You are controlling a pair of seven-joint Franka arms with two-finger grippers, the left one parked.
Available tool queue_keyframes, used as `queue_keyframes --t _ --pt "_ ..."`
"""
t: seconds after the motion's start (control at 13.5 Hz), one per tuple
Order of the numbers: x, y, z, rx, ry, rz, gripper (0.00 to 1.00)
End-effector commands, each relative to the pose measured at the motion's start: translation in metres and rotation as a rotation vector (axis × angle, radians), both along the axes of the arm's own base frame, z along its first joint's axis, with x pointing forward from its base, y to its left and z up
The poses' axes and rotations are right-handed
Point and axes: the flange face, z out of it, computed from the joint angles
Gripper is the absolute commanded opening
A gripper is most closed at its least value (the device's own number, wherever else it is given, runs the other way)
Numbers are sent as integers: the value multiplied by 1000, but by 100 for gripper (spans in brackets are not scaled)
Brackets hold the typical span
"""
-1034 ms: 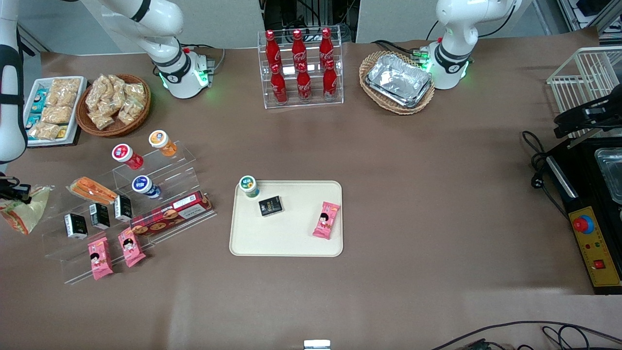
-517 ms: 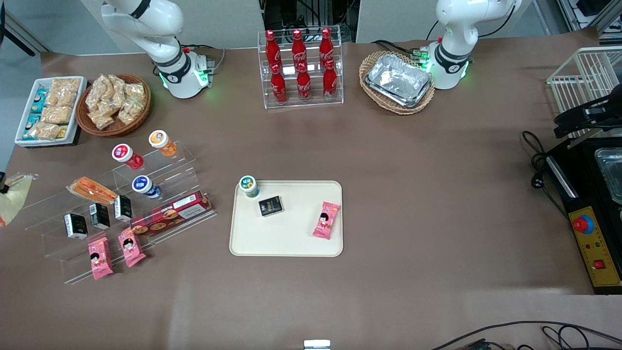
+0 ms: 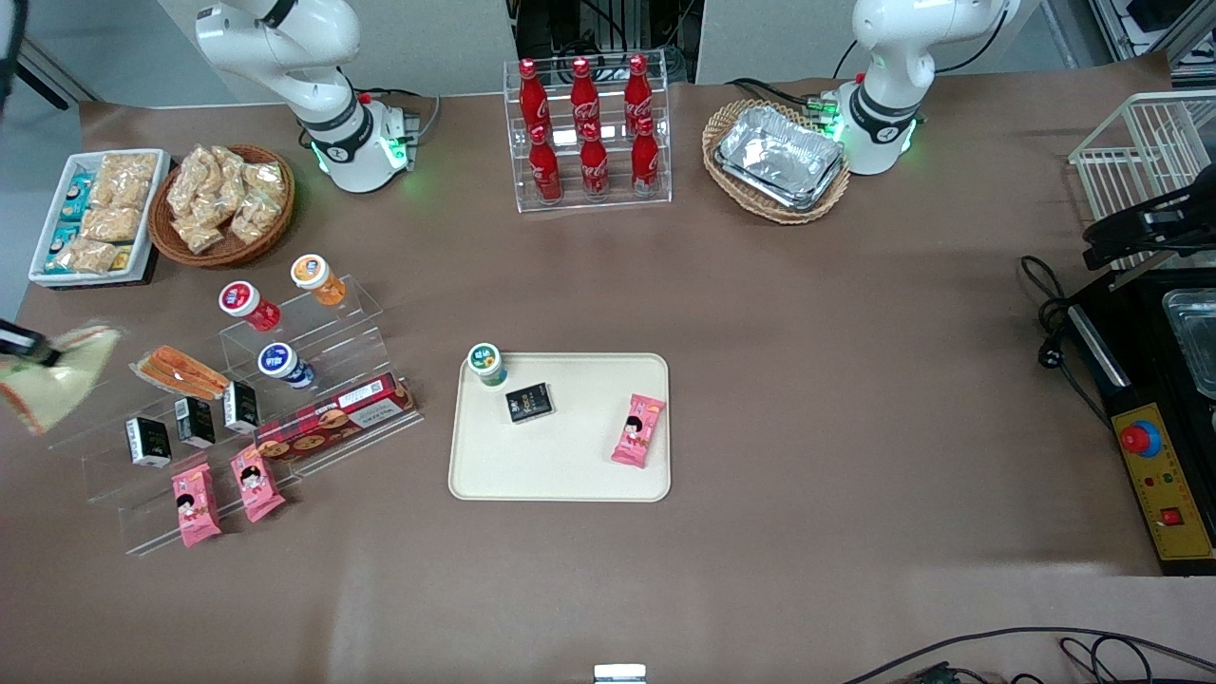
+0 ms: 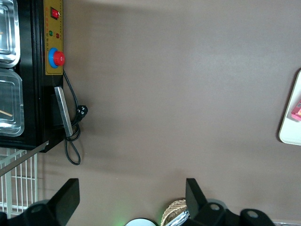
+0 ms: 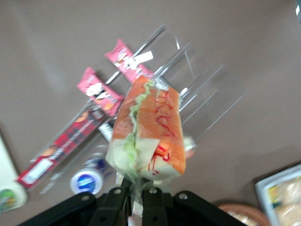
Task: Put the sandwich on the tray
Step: 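Carry the sandwich over the cream tray with the right gripper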
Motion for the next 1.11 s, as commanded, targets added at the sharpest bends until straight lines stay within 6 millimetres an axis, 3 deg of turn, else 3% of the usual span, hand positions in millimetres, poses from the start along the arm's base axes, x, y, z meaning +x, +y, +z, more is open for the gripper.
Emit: queue_keyframes --t 0.0,0.3,0.59,0.81,1.03 --pt "13 102 5 7 22 -203 0" --pt "21 232 -13 -16 9 -426 0" --pt "28 358 -63 -30 -73 -545 0" --pt "30 422 -102 1 -150 -655 0" --pt "37 466 -149 32 -220 -738 0"
